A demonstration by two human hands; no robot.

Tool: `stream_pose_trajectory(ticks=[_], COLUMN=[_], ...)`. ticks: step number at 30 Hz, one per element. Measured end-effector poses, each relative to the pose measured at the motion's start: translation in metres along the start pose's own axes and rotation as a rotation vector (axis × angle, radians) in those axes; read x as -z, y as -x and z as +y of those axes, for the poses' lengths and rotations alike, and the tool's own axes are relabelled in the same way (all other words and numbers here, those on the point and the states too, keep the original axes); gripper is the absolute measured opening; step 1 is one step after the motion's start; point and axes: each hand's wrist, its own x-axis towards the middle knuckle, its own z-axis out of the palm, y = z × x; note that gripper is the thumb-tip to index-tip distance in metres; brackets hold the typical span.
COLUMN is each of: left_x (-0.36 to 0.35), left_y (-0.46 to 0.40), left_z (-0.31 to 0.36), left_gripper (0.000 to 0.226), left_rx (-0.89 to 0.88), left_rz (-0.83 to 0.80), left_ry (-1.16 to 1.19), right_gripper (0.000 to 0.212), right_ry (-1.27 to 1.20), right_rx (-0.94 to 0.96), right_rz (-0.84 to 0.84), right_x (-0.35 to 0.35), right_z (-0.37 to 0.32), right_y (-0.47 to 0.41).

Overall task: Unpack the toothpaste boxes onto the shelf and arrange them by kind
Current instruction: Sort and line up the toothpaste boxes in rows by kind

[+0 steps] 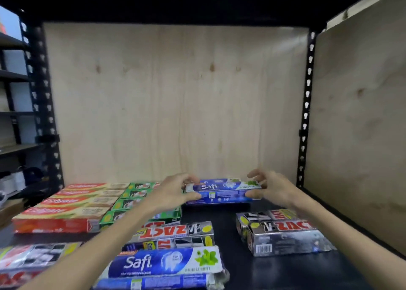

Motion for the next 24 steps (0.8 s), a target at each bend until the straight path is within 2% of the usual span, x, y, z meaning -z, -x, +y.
stream_pose_trajectory(ticks=[5,9,17,24], left_x=[-0.013,-0.016,-0.019,-0.013], left_y=[-0.015,-0.013,-0.014,-0.005], left_z=[-0.016,-0.023,-0.03,-0.028], left_gripper=[0.034,0.034,0.058,0.06], left_rx=[0.036,-0.005,0.017,0.053], left_rz=[-0.092,-0.084,-0.074,-0.095], left_ry=[-0.168,-0.333,-0.279,-0.169], right_gripper=[0.054,0.051,0.069,0.073], right_ry=[0.069,0.089,0.153,0.141], right_rx=[-0.046,-0.031,0.02,0.018], right_rz=[-0.185,-0.153,-0.167,-0.137], right_x=[-0.014,-0.022,-0.027,-0.027], right_z=[0.015,0.017,0.02,0.021], right_y=[-0.018,-0.024,-0.027,-0.016])
